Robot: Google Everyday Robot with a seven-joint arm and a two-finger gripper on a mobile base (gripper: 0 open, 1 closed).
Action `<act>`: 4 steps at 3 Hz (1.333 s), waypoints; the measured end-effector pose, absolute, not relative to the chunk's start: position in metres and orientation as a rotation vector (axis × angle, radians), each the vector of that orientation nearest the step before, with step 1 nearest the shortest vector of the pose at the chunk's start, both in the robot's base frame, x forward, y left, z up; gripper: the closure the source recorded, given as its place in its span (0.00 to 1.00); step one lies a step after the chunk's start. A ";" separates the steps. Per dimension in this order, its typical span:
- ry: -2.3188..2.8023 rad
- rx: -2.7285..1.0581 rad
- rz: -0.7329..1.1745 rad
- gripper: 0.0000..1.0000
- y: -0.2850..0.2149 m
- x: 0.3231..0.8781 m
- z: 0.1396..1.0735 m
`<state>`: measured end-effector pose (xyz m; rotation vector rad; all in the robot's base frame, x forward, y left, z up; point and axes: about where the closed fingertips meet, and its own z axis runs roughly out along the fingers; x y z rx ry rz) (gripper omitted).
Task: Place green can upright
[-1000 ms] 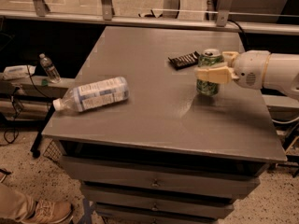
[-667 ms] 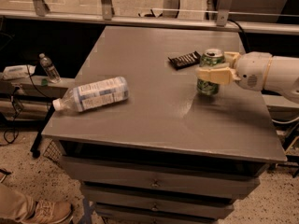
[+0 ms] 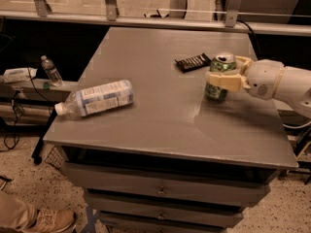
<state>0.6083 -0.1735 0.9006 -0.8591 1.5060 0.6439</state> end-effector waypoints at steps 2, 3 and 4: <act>1.457 -0.830 0.639 1.00 -0.179 0.609 0.890; 1.456 -0.834 0.642 0.82 -0.176 0.609 0.891; 1.454 -0.839 0.647 0.51 -0.172 0.609 0.891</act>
Offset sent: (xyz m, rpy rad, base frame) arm 0.0000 -0.0155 -0.0180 0.0628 -0.0519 -0.0290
